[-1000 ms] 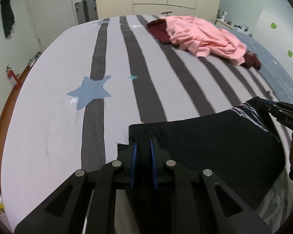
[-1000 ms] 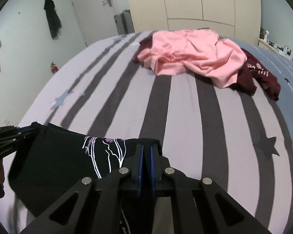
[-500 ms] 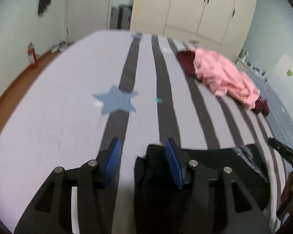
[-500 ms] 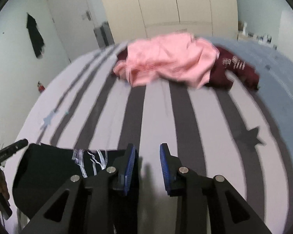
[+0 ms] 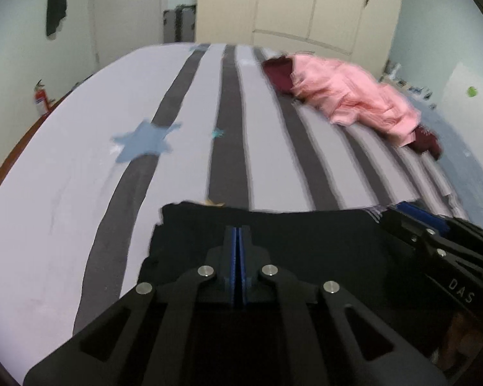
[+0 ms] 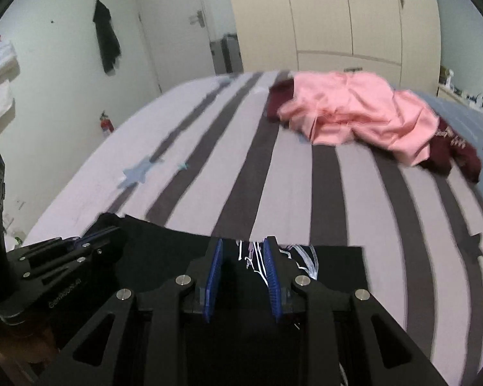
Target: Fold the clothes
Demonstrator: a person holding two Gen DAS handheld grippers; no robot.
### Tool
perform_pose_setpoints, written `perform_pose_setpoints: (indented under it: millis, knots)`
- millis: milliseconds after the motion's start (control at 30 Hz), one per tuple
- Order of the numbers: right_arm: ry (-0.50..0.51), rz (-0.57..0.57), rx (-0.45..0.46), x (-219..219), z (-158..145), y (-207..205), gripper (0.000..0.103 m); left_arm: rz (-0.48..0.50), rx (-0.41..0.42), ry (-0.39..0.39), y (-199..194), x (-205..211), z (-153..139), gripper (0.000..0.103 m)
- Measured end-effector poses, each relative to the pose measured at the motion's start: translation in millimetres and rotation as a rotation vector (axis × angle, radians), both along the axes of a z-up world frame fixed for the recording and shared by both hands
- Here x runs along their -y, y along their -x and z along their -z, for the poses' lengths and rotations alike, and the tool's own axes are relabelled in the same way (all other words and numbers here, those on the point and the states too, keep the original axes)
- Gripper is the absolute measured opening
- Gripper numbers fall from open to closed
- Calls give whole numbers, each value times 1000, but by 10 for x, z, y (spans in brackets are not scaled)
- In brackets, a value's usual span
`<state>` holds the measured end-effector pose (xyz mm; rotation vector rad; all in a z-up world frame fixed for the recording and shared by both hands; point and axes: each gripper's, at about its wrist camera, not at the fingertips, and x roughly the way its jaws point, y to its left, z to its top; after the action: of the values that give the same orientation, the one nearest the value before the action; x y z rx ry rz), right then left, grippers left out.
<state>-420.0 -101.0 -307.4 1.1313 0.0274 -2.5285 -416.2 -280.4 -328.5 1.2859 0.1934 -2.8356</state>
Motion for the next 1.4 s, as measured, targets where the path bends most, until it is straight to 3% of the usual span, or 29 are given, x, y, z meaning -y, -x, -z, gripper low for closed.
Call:
perform_pose_setpoints:
  millis: [200, 400, 600, 733, 867, 933, 1100, 1233, 1400]
  knots:
    - [29, 8, 9, -153, 293, 3, 21, 5, -21, -29, -32, 50, 83, 2]
    - [21, 60, 13, -378, 206, -59, 11, 23, -30, -27, -43, 133, -129, 2]
    - [17, 62, 12, -658, 261, -262, 3, 70, -42, -20, -123, 254, 55, 2]
    - [15, 91, 16, -814, 256, -368, 2, 37, -36, -79, -105, 332, 9, 2]
    - [12, 205, 36, -1129, 189, -347, 9, -36, -97, -88, -225, 457, -240, 2]
    - [21, 211, 26, -1222, 92, -374, 10, -17, -130, -84, -310, 435, -378, 2]
    - [60, 55, -11, -865, -145, -666, 10, 97, -130, -133, -691, 29, -486, 2]
    - [143, -49, -5, -443, -196, -937, 10, 117, -102, -213, -894, -230, -364, 2]
    - [126, -96, 6, -192, 29, -1066, 10, 139, -67, -177, -846, -390, -11, 2]
